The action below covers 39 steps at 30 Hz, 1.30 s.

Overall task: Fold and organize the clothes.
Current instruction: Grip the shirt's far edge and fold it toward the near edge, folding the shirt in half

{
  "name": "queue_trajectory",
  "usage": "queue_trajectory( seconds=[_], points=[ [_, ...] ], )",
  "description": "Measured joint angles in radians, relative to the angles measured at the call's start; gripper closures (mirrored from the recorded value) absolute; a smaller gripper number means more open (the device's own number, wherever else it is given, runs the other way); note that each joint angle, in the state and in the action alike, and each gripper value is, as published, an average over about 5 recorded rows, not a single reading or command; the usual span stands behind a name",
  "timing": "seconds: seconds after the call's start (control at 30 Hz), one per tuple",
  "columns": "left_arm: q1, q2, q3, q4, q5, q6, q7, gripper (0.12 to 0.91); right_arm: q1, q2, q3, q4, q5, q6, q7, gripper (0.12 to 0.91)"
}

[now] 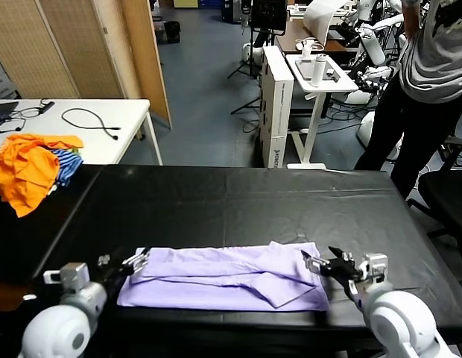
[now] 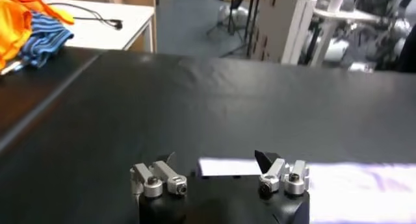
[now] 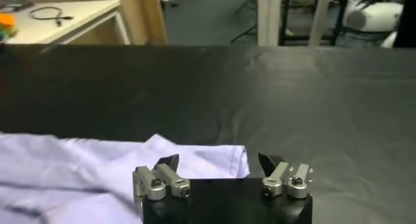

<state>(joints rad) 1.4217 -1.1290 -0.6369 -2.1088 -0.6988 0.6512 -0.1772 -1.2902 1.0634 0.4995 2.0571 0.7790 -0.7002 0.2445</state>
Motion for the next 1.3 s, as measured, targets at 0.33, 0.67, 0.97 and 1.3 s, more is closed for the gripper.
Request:
queue_trajectory(
  seconds=[0.33,0.67,0.97,1.3],
  points=[
    [-0.046,-0.012,0.016,0.094,-0.017,-0.004,0.000,0.123,0.023,0.039,-0.015,-0.058,-0.020,0.004,0.010,0.119],
    [-0.031,-0.012,0.024,0.102,-0.018,-0.001,-0.006,0.134,0.029,0.054,-0.016,-0.081,-0.031,0.007,-0.004,0.434],
    [-0.022,-0.010,0.038,0.101,-0.015,0.001,-0.020,0.595,0.025,0.071,-0.012,-0.091,-0.058,0.034,-0.009,0.877],
    [-0.042,0.025,0.045,0.112,-0.017,-0.011,-0.001,0.873,0.033,0.091,-0.010,-0.106,-0.084,0.087,-0.003,0.860]
  ],
)
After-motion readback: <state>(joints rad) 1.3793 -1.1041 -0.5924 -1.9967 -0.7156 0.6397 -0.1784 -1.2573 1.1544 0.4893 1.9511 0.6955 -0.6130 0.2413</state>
